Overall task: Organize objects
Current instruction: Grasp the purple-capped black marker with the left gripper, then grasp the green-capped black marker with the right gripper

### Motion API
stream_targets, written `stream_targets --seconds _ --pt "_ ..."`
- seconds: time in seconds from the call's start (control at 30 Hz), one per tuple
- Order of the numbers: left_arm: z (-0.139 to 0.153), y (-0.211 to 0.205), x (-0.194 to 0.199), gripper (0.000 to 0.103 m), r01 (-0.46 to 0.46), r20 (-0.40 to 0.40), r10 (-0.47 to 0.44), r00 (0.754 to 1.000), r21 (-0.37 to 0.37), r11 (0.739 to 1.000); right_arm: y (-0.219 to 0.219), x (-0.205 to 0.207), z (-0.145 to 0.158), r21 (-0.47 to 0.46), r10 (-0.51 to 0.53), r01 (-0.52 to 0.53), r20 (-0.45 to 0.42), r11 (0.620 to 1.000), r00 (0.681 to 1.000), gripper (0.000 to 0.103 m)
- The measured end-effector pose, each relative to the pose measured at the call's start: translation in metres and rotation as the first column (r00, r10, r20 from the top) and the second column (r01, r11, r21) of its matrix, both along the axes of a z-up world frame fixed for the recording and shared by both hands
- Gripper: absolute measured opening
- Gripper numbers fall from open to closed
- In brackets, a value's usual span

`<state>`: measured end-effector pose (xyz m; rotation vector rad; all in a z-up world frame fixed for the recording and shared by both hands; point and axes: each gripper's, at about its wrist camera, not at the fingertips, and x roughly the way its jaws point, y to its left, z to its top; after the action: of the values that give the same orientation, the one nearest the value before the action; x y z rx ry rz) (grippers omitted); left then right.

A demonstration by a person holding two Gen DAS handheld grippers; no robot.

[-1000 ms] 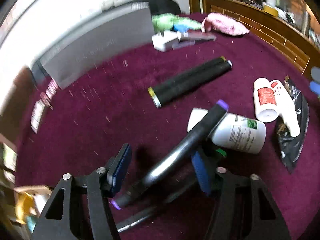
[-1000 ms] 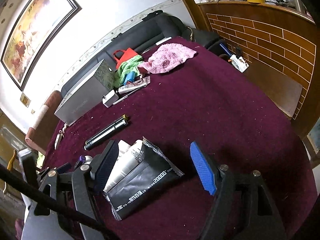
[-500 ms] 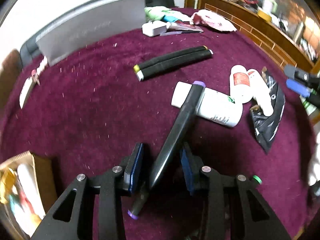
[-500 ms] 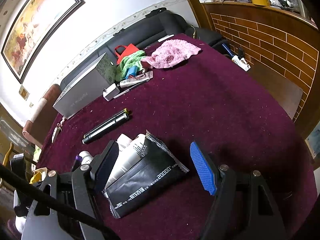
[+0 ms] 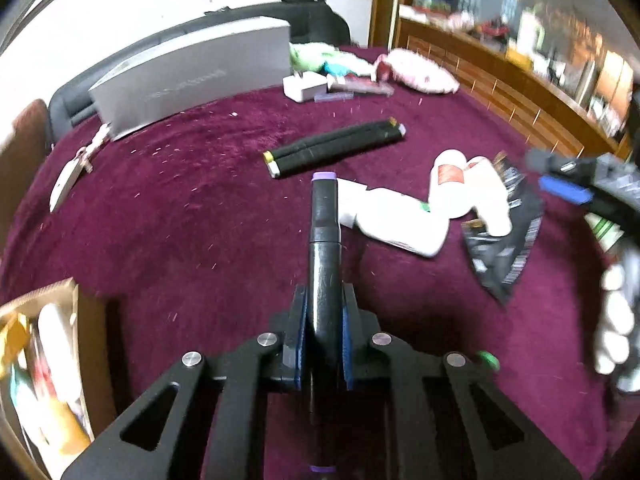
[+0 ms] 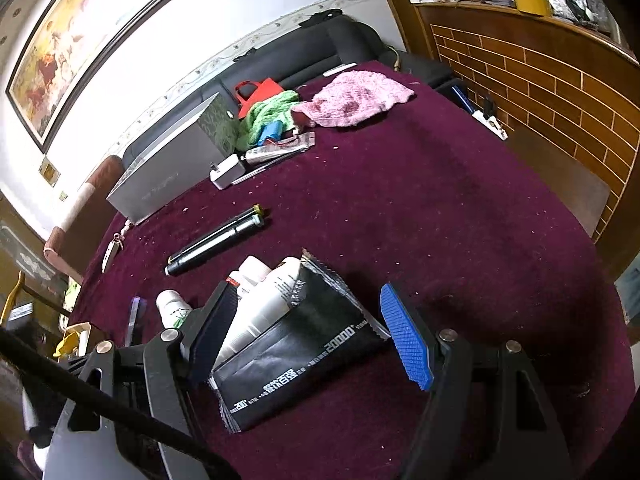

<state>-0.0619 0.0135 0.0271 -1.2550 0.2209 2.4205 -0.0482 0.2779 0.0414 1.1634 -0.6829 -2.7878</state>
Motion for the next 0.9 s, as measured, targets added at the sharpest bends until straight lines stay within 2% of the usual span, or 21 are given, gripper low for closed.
stream_targets --seconds 0.2,0.27,0.33,0.4,0.43,0.5,0.57,0.6,0.67,0.77,0.9 --pt "0.049 -0.041 0.060 0.011 -0.022 -0.087 0.034 0.996 0.138 0.990 -0.024 0.003 0.003 0.059 0.076 -0.074 -0.032 0.995 0.997 0.074" --pt "0.062 -0.054 0.080 0.011 -0.022 -0.121 0.043 0.992 0.165 0.986 -0.039 0.006 0.004 0.087 0.121 -0.117 -0.047 0.989 0.991 0.074" --pt "0.070 -0.064 0.097 0.011 -0.028 -0.152 0.055 0.987 0.176 0.984 -0.054 0.009 0.005 0.097 0.159 -0.156 -0.026 0.983 0.987 0.074" --pt "0.075 -0.076 0.112 0.011 -0.028 -0.177 0.063 0.982 0.192 0.981 -0.075 0.015 0.006 0.052 0.263 -0.262 0.005 0.964 0.965 0.074" --pt "0.076 -0.081 0.116 0.011 -0.027 -0.178 0.063 0.982 0.203 0.979 -0.088 0.021 0.007 0.062 0.317 -0.318 0.015 0.946 0.948 0.074" --pt "0.076 -0.092 0.125 0.011 -0.030 -0.180 0.072 0.981 0.223 0.974 -0.125 0.036 0.009 0.134 0.440 -0.443 0.049 0.887 0.897 0.074" --pt "0.074 -0.105 0.130 0.011 -0.047 -0.186 0.092 0.978 0.233 0.971 -0.162 0.047 0.003 0.225 0.552 -0.566 0.128 0.793 0.824 0.074" --pt "0.073 -0.112 0.132 0.011 -0.060 -0.186 0.107 0.977 0.243 0.968 -0.178 0.052 -0.001 0.280 0.577 -0.600 0.168 0.749 0.799 0.074" --pt "0.072 -0.123 0.137 0.011 -0.081 -0.184 0.132 0.974 0.259 0.962 -0.203 0.058 -0.007 0.382 0.600 -0.637 0.227 0.670 0.767 0.074" --pt "0.071 -0.141 0.146 0.011 -0.116 -0.200 0.171 0.965 0.259 0.959 -0.227 0.061 -0.015 0.494 0.600 -0.648 0.280 0.580 0.750 0.074" --pt "0.068 -0.164 0.155 0.012 -0.151 -0.197 0.213 0.957 0.289 0.945 -0.247 0.058 -0.031 0.572 0.609 -0.679 0.353 0.460 0.710 0.073"
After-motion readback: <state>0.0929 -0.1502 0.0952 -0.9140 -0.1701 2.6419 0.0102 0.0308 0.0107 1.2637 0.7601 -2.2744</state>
